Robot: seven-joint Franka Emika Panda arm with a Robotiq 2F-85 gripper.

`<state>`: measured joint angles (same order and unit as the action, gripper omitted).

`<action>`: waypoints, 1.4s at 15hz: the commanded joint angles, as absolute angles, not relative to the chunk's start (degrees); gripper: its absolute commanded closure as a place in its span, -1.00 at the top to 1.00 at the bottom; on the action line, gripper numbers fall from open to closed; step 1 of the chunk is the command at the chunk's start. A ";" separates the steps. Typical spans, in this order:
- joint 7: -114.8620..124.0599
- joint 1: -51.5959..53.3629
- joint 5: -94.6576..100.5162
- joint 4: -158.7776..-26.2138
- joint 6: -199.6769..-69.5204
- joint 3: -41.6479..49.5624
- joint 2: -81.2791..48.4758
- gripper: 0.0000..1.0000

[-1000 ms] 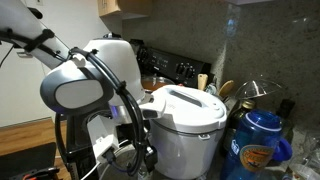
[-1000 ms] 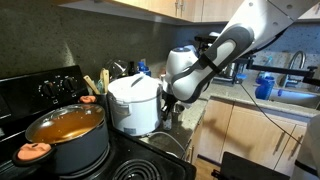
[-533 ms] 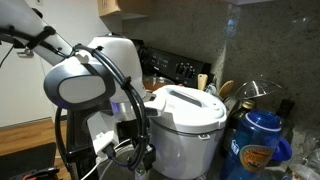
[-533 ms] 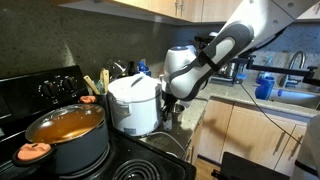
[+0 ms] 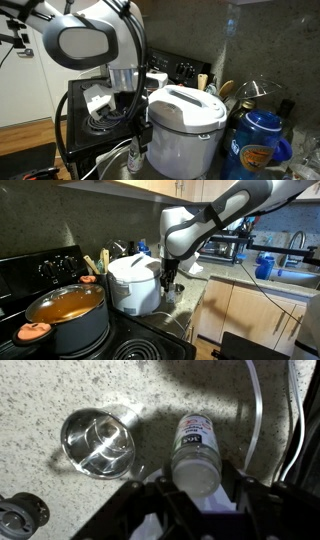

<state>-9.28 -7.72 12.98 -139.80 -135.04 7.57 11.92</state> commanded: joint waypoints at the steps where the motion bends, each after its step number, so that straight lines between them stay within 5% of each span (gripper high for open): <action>1: -5.42 -8.35 14.85 -137.86 -130.45 6.62 14.84 -0.49; 21: 1.98 -15.14 15.17 -132.34 -132.20 11.93 12.25 -0.49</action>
